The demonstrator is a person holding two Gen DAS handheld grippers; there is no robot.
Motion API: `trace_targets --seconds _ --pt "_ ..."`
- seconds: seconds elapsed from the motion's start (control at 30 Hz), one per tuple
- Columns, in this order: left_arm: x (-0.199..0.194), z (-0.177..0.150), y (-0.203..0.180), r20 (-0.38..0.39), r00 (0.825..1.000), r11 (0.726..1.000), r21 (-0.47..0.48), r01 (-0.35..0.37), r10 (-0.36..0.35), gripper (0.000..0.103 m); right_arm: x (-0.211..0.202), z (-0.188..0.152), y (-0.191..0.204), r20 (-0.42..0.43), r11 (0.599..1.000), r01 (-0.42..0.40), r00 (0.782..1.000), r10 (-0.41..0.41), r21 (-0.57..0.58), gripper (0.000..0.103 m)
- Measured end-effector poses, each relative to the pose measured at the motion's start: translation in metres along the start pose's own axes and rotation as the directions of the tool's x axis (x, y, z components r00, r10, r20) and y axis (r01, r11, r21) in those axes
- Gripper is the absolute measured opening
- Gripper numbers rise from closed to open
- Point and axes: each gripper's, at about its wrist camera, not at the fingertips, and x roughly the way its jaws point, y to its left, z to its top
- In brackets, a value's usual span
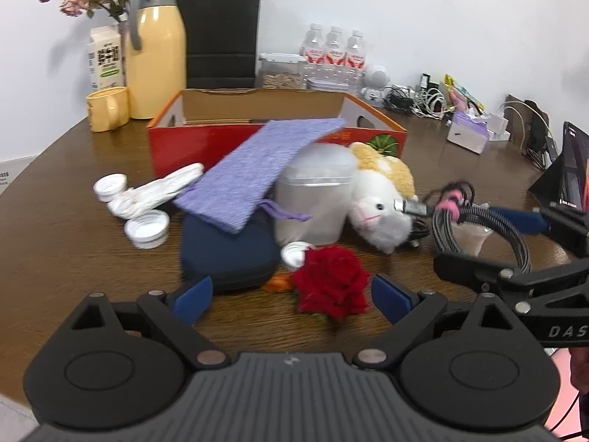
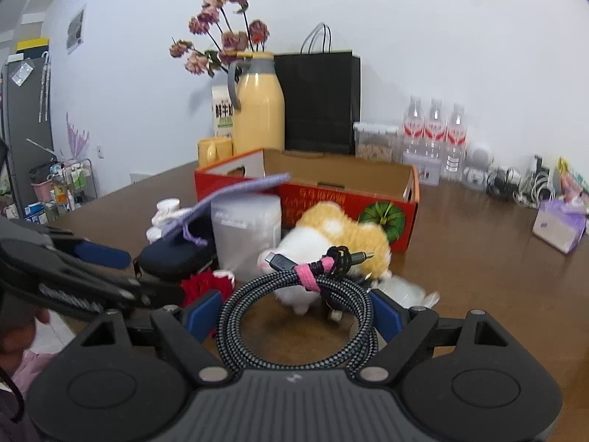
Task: Organize objects
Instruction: 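Grasp the red rose with the left tool while the right tool grasps the braided cable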
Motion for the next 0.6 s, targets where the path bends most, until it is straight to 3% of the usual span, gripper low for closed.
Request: trace_targets --seconds 0.23,0.37,0.6 --pt "0.022 0.002 -0.029 -0.012 1.0 0.998 0.069 -0.003 0.004 0.082 -0.003 0.004 -0.014 0.029 1.0 0.003 1.0 -0.003 -0.002 0.085" --pt "0.033 0.003 -0.037 -0.033 0.999 0.995 0.096 -0.004 0.007 0.06 -0.001 0.004 -0.019 0.031 1.0 -0.004 1.0 0.004 0.003 0.085" --pt "0.039 0.001 -0.041 -0.034 0.999 0.994 0.114 0.005 -0.001 0.039 0.004 0.003 -0.023 0.03 1.0 -0.017 0.999 0.016 0.017 0.085"
